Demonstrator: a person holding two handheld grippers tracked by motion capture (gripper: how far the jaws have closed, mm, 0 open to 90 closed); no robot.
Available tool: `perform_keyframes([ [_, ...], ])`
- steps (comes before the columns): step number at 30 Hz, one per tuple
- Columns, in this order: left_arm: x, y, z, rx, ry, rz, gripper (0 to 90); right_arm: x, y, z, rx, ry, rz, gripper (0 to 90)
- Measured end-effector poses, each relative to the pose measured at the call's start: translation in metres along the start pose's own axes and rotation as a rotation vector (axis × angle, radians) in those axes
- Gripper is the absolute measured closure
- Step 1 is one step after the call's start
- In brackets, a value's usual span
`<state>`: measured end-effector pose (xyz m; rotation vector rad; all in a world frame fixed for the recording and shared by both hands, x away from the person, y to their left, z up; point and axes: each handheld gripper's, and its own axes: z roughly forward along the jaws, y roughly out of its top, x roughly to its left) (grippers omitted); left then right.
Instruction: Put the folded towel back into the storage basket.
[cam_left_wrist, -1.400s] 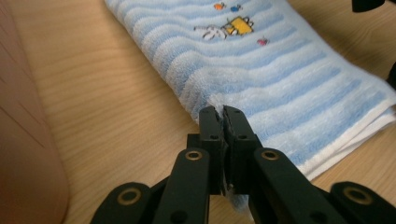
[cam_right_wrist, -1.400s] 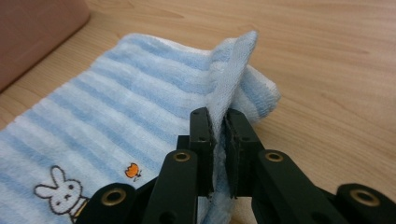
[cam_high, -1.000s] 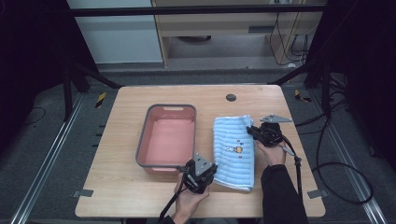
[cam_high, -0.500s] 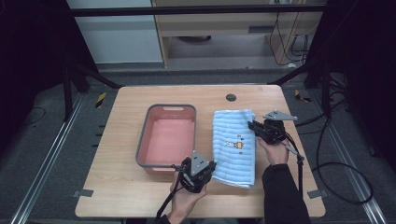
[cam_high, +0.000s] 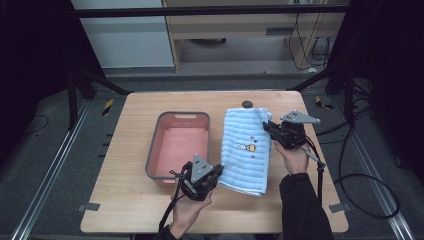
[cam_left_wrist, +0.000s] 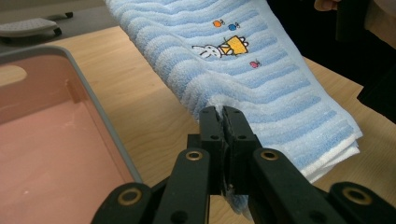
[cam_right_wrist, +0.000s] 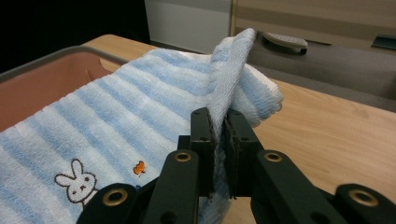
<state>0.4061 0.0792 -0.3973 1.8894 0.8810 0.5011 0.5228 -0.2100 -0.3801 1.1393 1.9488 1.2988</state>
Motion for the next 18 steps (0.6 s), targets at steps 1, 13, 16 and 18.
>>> perform_keyframes([
  [1, 0.001, 0.002, -0.002, -0.003, 0.003, 0.005, 87.3, 0.003, 0.007, 0.000, -0.006, 0.003, -0.006, 83.4],
  [13, 0.012, 0.015, -0.023, -0.035, 0.038, 0.024, 87.4, 0.021, 0.039, 0.006, -0.029, 0.007, -0.038, 83.4],
  [16, 0.016, 0.017, -0.030, -0.045, 0.053, 0.030, 87.4, 0.027, 0.047, 0.009, -0.040, 0.014, -0.037, 83.4],
  [18, 0.018, 0.018, -0.032, -0.047, 0.059, 0.035, 87.4, 0.029, 0.049, 0.010, -0.044, 0.017, -0.037, 83.5],
])
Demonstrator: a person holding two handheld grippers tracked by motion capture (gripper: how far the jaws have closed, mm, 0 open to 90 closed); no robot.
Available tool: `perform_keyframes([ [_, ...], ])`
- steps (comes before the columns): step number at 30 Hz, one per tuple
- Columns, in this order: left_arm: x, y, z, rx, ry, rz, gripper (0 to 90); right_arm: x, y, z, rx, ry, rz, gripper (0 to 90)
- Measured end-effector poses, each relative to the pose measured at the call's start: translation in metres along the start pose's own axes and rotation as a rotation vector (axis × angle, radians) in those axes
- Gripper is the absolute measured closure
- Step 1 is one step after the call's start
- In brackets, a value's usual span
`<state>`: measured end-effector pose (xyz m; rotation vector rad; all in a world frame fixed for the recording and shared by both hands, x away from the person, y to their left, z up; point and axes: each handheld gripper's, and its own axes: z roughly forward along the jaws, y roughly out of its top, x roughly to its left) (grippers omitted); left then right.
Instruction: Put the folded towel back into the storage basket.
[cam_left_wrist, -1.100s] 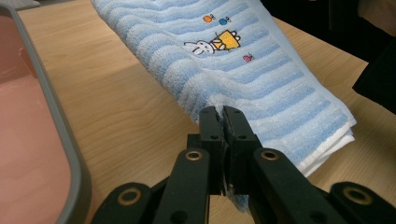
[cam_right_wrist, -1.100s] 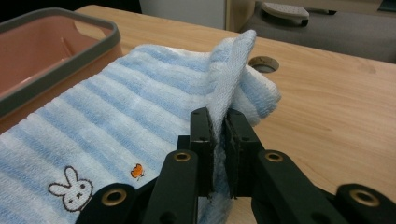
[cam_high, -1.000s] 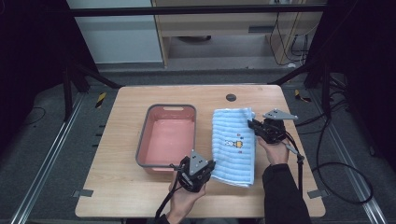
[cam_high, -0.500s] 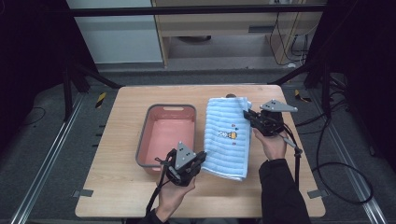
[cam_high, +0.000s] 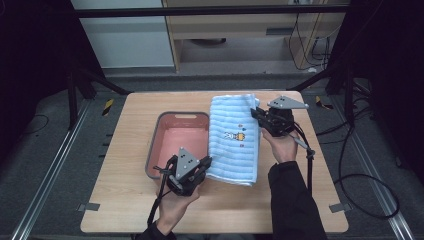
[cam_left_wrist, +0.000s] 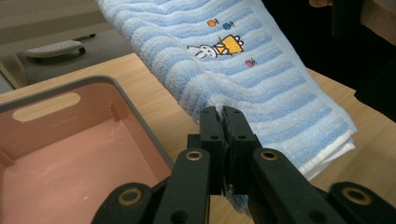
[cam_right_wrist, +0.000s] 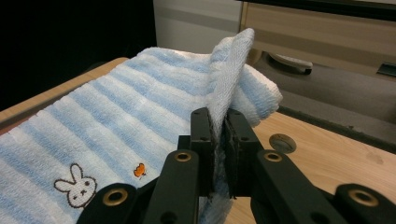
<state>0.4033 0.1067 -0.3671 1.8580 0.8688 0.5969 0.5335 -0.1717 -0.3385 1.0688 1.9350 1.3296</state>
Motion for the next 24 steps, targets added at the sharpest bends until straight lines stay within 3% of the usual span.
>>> perform_keyframes([
  [10, 0.022, 0.005, -0.023, -0.023, 0.049, 0.002, 87.4, 0.019, 0.020, 0.014, -0.011, 0.029, -0.020, 83.5],
  [24, 0.055, -0.003, -0.045, -0.041, 0.093, -0.042, 87.4, 0.055, 0.042, 0.048, -0.022, 0.076, -0.057, 83.5],
])
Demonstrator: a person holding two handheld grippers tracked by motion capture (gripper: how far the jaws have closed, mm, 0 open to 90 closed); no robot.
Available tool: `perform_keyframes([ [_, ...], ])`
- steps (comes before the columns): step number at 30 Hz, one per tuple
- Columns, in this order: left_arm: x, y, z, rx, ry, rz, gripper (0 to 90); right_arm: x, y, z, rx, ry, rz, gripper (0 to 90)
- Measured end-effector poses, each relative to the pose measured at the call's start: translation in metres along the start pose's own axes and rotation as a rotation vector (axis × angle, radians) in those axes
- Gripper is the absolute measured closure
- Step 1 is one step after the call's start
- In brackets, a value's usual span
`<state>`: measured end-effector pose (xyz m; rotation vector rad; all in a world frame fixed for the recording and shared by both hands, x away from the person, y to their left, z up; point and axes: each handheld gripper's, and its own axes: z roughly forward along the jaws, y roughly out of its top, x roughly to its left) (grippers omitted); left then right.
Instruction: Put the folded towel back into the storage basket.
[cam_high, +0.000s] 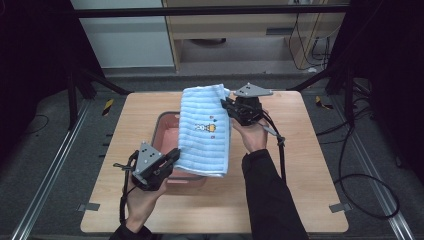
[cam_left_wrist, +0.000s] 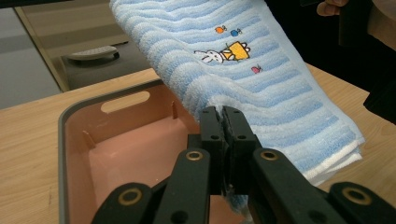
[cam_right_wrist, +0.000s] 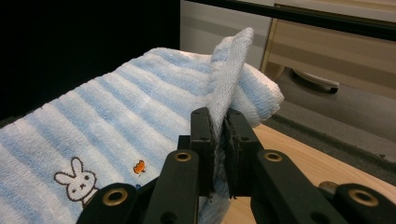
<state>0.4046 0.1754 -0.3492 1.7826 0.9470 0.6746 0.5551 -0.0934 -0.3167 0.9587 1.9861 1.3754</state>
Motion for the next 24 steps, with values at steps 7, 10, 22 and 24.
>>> perform_keyframes([
  [7, 0.017, -0.008, -0.004, 0.005, 0.030, -0.024, 87.4, 0.011, 0.003, 0.017, -0.002, 0.014, -0.007, 83.4],
  [10, 0.024, -0.011, -0.005, 0.006, 0.038, -0.034, 87.4, 0.016, 0.003, 0.024, -0.001, 0.019, -0.008, 83.4],
  [22, 0.042, -0.021, -0.004, 0.028, 0.077, -0.054, 87.4, 0.029, -0.001, 0.053, 0.008, 0.053, 0.000, 83.4],
  [24, 0.044, -0.023, -0.003, 0.031, 0.081, -0.056, 87.4, 0.030, -0.001, 0.056, 0.010, 0.051, 0.000, 83.4],
])
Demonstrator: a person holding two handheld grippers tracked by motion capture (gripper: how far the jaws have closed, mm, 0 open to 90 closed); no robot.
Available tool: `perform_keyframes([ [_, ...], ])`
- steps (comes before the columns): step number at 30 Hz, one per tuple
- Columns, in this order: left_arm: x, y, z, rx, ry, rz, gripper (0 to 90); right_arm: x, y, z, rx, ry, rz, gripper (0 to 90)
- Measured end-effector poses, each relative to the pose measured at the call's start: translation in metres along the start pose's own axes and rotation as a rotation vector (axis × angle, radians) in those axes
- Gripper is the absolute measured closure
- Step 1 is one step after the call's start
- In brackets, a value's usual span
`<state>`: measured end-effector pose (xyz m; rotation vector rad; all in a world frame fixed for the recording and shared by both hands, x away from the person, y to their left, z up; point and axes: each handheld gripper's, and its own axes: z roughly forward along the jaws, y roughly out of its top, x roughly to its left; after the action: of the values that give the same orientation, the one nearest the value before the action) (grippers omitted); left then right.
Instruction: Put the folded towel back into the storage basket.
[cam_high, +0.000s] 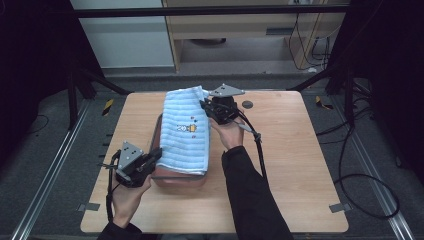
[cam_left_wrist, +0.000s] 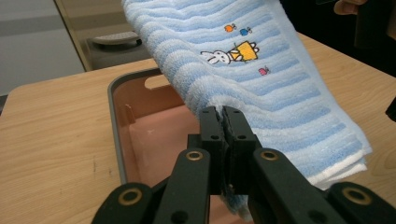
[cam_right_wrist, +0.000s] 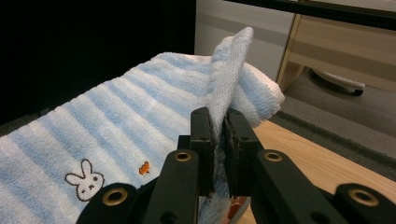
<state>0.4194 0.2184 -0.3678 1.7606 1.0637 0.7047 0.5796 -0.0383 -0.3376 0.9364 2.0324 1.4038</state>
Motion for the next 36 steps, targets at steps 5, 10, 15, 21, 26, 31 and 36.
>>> perform_keyframes([
  [5, 0.007, -0.005, 0.006, 0.018, 0.016, -0.010, 87.5, 0.000, -0.003, 0.009, 0.002, 0.003, 0.005, 83.4],
  [10, 0.010, -0.008, 0.013, 0.040, 0.025, -0.002, 87.4, 0.001, -0.006, 0.018, 0.014, 0.007, 0.006, 83.4],
  [15, 0.014, -0.015, 0.018, 0.065, 0.029, -0.003, 87.5, 0.002, -0.013, 0.030, 0.036, 0.013, 0.000, 83.4],
  [21, 0.018, -0.024, 0.024, 0.100, 0.034, -0.002, 87.4, 0.006, -0.023, 0.039, 0.062, 0.023, -0.005, 83.3],
  [26, 0.020, -0.031, 0.026, 0.126, 0.034, -0.024, 87.4, 0.007, -0.032, 0.043, 0.082, 0.026, 0.001, 83.3],
  [31, 0.020, -0.037, 0.029, 0.144, 0.043, -0.014, 87.4, 0.008, -0.038, 0.048, 0.096, 0.030, 0.004, 83.2],
  [36, 0.019, -0.046, 0.034, 0.178, 0.049, -0.006, 87.4, 0.011, -0.046, 0.052, 0.112, 0.030, 0.009, 83.0],
])
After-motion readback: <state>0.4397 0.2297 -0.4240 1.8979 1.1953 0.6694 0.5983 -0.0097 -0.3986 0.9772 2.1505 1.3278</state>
